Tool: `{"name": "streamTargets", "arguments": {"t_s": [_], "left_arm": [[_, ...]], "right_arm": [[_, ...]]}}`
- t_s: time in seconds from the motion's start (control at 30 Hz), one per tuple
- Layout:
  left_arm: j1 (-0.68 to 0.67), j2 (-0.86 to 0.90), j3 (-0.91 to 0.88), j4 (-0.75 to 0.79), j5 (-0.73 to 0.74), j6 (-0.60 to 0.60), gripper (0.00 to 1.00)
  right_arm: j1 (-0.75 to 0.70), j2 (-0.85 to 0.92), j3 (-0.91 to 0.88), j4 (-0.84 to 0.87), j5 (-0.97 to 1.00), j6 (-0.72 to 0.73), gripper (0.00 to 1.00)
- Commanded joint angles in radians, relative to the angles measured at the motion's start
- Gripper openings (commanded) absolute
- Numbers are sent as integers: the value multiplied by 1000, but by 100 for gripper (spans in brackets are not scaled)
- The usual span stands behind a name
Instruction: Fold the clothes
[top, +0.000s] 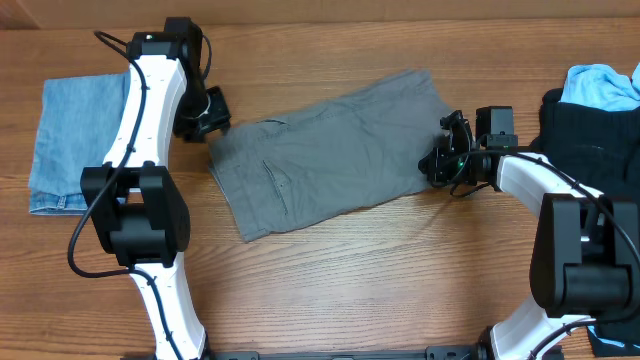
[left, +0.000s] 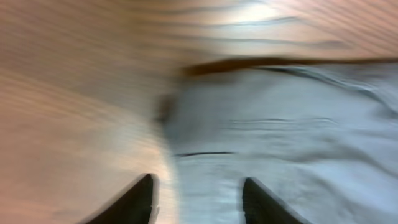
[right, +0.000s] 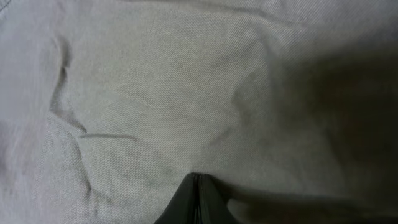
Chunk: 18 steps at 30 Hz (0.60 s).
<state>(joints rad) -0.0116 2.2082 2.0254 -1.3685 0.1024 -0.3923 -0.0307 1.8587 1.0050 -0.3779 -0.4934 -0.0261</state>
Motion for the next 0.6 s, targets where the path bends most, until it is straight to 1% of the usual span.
{"name": "streamTargets", "arguments": {"t_s": [0.0, 0.1, 0.13, 0.2, 0.3, 0.43, 0.57], "left_arm": [[-24, -23, -19, 69, 326, 90, 23], [-47, -21, -99, 141, 338, 90, 22], [-60, -21, -155, 182, 337, 90, 15], [-68, -21, -218, 220, 336, 90, 9], [-67, -21, -279, 247, 316, 90, 8], [-60, -21, -351, 295, 227, 90, 10], [-60, -21, -406, 340, 174, 89, 9]], "right_arm": [[4, 6, -13, 10, 11, 4, 4], [4, 6, -13, 6, 10, 4, 4], [4, 6, -13, 3, 10, 4, 4], [4, 6, -13, 9, 10, 5, 4], [-3, 6, -8, 30, 22, 48, 9], [-20, 6, 0, 52, 57, 91, 10], [-32, 6, 5, 63, 169, 130, 9]]}}
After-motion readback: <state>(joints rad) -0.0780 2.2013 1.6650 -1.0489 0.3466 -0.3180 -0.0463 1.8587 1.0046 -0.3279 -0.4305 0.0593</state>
